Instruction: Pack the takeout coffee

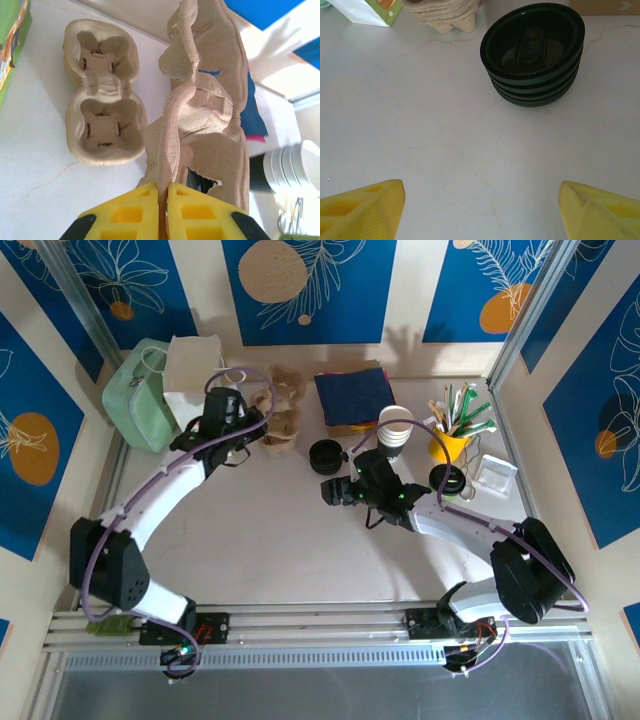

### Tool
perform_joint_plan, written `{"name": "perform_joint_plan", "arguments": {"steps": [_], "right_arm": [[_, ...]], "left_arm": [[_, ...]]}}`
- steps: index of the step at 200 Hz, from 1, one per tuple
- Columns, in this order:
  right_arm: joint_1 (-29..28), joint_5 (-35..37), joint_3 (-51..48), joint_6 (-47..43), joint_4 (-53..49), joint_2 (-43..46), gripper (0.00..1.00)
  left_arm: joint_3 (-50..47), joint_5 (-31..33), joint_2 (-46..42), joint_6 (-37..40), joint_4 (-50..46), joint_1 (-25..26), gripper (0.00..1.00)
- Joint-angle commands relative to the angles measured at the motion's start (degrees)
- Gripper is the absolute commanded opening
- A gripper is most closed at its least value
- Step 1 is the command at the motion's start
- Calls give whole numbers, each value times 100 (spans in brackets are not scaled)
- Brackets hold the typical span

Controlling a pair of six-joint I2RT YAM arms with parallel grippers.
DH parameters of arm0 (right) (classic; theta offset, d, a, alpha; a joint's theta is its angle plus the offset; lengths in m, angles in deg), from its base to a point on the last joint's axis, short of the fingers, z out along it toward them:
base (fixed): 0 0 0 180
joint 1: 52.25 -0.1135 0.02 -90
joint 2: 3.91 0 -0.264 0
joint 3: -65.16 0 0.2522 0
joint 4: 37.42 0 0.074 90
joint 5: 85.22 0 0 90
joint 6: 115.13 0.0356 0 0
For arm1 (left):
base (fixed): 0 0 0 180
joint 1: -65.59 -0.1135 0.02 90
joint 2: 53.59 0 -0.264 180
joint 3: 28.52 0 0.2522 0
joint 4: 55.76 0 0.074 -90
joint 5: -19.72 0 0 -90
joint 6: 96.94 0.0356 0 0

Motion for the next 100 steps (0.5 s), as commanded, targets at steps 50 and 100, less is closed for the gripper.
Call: {"name": "perform_joint_plan", "arguments": {"steps": [50,100], "right_arm": [[5,-412,879,-735,-1548,743,80],[-470,-140,2503,-829,-3337,468,80]], "left_arm": [[-619,-938,-1409,1209,-1601,-51,10],[-1239,-1600,-2015,1603,-1702,-54,11]]}}
